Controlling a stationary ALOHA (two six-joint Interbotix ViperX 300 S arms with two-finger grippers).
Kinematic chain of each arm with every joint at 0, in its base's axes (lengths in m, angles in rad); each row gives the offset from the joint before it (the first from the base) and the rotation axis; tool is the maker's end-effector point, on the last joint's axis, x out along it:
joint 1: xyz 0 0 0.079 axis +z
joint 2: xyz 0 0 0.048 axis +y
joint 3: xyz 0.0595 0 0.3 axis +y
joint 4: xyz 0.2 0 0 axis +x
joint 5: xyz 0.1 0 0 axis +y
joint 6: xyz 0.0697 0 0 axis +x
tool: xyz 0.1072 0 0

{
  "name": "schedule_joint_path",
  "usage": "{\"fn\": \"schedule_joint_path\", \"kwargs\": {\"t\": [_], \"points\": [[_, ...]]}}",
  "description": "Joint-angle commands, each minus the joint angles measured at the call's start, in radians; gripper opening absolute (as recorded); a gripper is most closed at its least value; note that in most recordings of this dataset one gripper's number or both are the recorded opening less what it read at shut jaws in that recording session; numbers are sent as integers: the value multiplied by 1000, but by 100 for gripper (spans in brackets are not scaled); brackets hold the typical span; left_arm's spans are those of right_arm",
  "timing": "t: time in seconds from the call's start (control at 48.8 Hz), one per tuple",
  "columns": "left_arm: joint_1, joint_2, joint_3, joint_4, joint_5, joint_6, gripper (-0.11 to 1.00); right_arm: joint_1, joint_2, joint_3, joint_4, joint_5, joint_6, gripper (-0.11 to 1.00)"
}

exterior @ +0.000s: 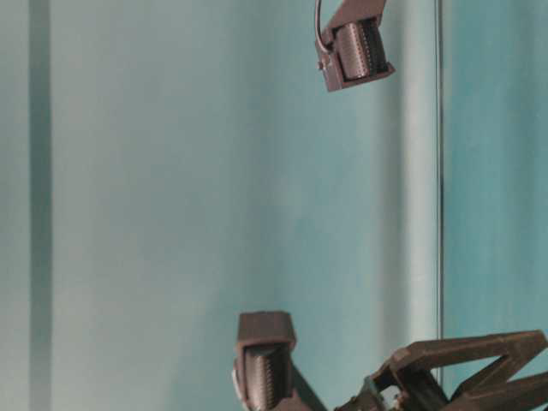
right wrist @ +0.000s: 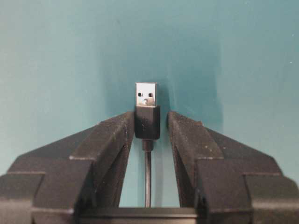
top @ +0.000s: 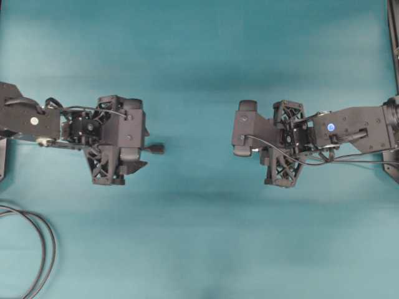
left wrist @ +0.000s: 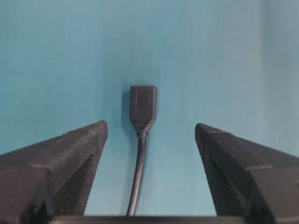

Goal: Insert the USB using both arms.
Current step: 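Lower both open grippers around the USB socket and USB plug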

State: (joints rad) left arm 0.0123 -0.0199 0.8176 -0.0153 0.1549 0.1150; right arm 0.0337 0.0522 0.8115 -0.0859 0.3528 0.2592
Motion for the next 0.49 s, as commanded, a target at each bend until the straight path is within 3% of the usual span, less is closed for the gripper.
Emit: {"fn": "schedule_joint_path", "kwargs": {"t": [0.0,0.471], "points": [[3,14,-26,0,-18,17,89,31,51,2,5,-8,2,34],[11,109,-67,0,-37,17,86,31,52,2,5,-9,2,34]]}}
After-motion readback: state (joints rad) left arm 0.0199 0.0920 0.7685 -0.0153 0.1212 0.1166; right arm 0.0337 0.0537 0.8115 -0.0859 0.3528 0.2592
